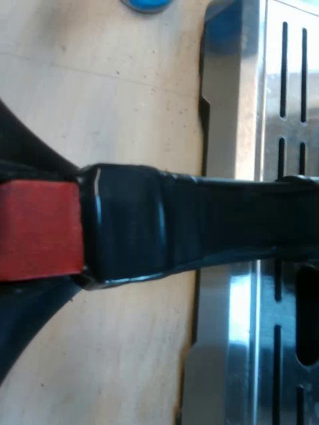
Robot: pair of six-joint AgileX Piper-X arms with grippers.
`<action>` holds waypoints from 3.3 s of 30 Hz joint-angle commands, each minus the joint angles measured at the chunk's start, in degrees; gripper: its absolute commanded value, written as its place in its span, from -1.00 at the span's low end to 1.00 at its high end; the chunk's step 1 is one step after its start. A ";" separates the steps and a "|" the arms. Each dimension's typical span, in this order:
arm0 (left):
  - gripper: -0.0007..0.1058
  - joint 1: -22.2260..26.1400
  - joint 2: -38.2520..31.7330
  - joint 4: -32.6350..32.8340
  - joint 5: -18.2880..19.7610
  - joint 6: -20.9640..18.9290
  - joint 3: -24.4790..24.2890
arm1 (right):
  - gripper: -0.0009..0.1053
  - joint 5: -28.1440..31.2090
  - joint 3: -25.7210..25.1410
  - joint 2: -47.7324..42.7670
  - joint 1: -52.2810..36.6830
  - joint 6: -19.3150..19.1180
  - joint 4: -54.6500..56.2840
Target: Grind coffee beans and then tamp
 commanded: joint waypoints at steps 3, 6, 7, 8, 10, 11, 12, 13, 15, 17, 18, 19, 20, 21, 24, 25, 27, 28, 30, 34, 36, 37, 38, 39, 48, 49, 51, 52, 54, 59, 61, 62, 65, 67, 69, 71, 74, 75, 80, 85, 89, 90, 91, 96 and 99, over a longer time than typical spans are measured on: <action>0.15 -0.24 -2.06 8.69 0.42 -1.43 -4.65 | -0.98 2.92 -0.54 -2.87 2.56 -0.16 5.60; 0.15 -0.24 -4.02 12.84 0.17 0.50 -6.65 | -0.98 3.11 -0.54 -4.97 3.66 -0.16 9.40; 0.15 -0.24 -4.44 13.23 0.12 0.53 -6.81 | -0.98 3.07 -0.54 -5.37 3.74 -0.16 10.22; 0.15 -0.24 -5.35 14.51 -0.05 0.52 -7.23 | -0.98 3.08 -0.30 -6.23 3.94 -0.59 11.15; 0.15 -0.24 -6.62 16.43 -0.06 0.52 -7.67 | -0.98 2.88 0.43 -7.50 4.21 -2.66 11.07; 0.15 -0.24 -7.45 17.66 -0.06 0.52 -7.91 | -0.98 2.54 0.95 -8.37 4.18 -3.54 10.95; 0.15 -0.24 -8.49 19.67 -0.06 0.52 -8.38 | -0.98 1.84 1.91 -9.76 4.18 -5.03 10.31; 0.15 -0.24 -8.96 20.37 -0.06 0.52 -8.57 | -0.98 1.58 2.44 -10.42 4.18 -5.77 10.05; 0.15 -0.24 -10.88 24.65 -1.92 0.52 -9.94 | -0.98 0.39 4.40 -12.78 4.18 -9.47 8.01; 0.15 -0.24 -12.12 27.96 -5.62 1.31 -11.17 | -0.98 -1.34 5.66 -14.28 4.18 -12.45 6.71; 0.15 -0.24 -12.56 29.89 -7.46 1.79 -11.93 | -0.98 -2.91 6.52 -15.14 4.18 -14.03 5.89; 0.15 -0.24 -12.66 31.26 -8.00 1.80 -12.55 | -0.98 -3.63 6.96 -15.51 4.18 -14.65 5.52; 0.15 -0.24 -12.66 33.24 -8.47 1.80 -13.38 | -0.98 -4.53 7.89 -16.10 4.18 -16.67 4.64; 0.15 -0.24 -12.66 33.81 -8.50 1.80 -13.61 | -0.98 -5.01 8.35 -16.31 4.18 -17.93 4.12; 0.15 -0.24 -12.66 37.28 -8.68 1.80 -14.52 | -0.98 -7.73 10.85 -16.43 4.07 -22.55 -0.38; 0.15 -0.24 -12.66 37.30 -8.68 1.80 -14.53 | -0.98 -7.95 11.41 -16.43 4.07 -23.50 -2.04; 0.15 -0.24 -12.66 37.28 -8.66 1.80 -14.52 | -0.98 -8.56 13.55 -16.43 3.65 -25.30 -6.02; 0.15 -0.24 -12.66 37.28 -8.66 1.80 -14.52 | -0.98 -9.44 14.13 -16.43 3.39 -25.33 -6.92; 0.15 -0.24 -12.66 37.28 -8.80 1.69 -14.52 | -0.98 -13.08 16.04 -16.14 1.19 -25.53 -9.49; 0.15 -0.24 -12.53 37.28 -11.04 1.51 -14.52 | -0.98 -16.70 18.18 -15.50 -2.69 -29.02 -12.38; 0.15 -0.24 -11.45 37.28 -11.89 1.51 -14.52 | -0.98 -20.22 18.53 -14.32 -4.41 -32.69 -13.12; 0.15 -0.24 -10.99 37.28 -11.89 1.51 -14.52 | -0.98 -21.11 18.51 -13.87 -4.68 -33.12 -13.35; 0.15 -0.24 -10.25 37.28 -11.88 1.51 -14.52 | -0.98 -22.71 18.51 -13.11 -5.28 -34.00 -13.56; 0.15 -0.24 -8.69 37.28 -11.88 1.51 -14.52 | -0.98 -24.29 18.51 -11.92 -5.89 -35.44 -13.76; 0.15 -0.24 2.51 37.45 -11.88 3.52 -14.52 | -0.98 -26.53 18.51 -4.22 -6.55 -37.80 -19.52; 0.15 -0.24 3.13 37.41 -11.88 3.98 -14.52 | -0.98 -26.53 18.51 -3.95 -6.55 -37.71 -19.52; 0.15 -0.24 4.30 37.57 -11.88 4.85 -14.52 | -0.98 -26.81 18.51 -2.92 -6.55 -37.66 -19.52; 0.15 -0.24 5.09 37.56 -11.88 5.16 -14.52 | -0.98 -26.81 18.51 -2.49 -6.55 -37.66 -19.52; 0.15 -0.24 5.78 37.56 -11.88 5.16 -14.52 | -0.98 -26.54 18.51 -1.90 -6.55 -37.66 -19.27; 0.15 -0.24 5.76 37.56 -11.88 5.16 -14.52 | -0.98 -25.77 19.87 -1.89 -6.55 -37.37 -19.25; 0.15 -0.24 5.76 37.56 -11.77 5.16 -14.52 | -0.98 -25.65 20.93 -1.89 -6.55 -36.51 -18.99; 0.15 -0.24 5.76 37.56 -11.57 5.16 -14.52 | -0.98 -25.48 21.36 -1.89 -6.55 -35.85 -18.59; 0.15 -0.24 5.76 37.56 -11.60 5.16 -14.52 | -0.98 -23.77 23.33 -1.89 -6.55 -32.84 -17.44; 0.15 -0.24 5.76 37.56 -11.60 5.16 -14.52 | -0.98 -23.62 24.04 -1.89 -6.55 -31.61 -16.93; 0.15 -0.24 5.76 37.56 -11.60 5.16 -14.52 | -0.98 -23.64 24.58 -1.89 -6.55 -31.58 -15.49; 0.15 -0.24 5.76 37.56 -11.60 5.16 -14.52 | -0.98 -23.07 24.57 -1.89 -6.55 -31.93 -13.76; 0.15 -0.24 5.76 37.56 -11.60 5.16 -14.52 | -0.98 -22.65 24.57 -1.89 -6.55 -31.92 -10.98; 0.15 -0.24 5.76 37.56 -11.60 5.16 -14.52 | -0.98 -23.45 24.57 -1.89 -6.55 -31.92 -10.45; 0.15 -0.24 5.76 37.56 -11.60 5.16 -14.52 | -0.98 -27.43 24.57 -1.89 -6.55 -32.83 -10.20; 0.15 -0.24 5.76 37.56 -11.60 5.16 -14.52 | -0.98 -28.05 24.57 -1.89 -6.55 -33.60 -10.20; 0.15 -0.24 5.76 37.56 -11.60 5.16 -14.52 | -0.48 -30.09 24.57 -1.89 -6.55 -33.62 -7.94; 0.15 -0.24 5.76 37.56 -11.60 5.16 -14.52 | -0.22 -30.40 24.57 -1.89 -6.55 -33.62 -6.89; 0.15 -0.24 5.76 37.56 -11.60 5.16 -14.52 | -0.01 -30.34 24.57 -1.89 -6.55 -33.62 -5.91; 0.15 -0.24 5.76 37.56 -11.60 5.16 -14.52 | 0.31 -30.24 24.57 -1.89 -6.55 -33.48 -1.60; 0.15 -0.24 5.76 37.56 -11.60 5.16 -14.52 | 0.31 -30.24 24.57 -1.89 -6.55 -33.18 0.82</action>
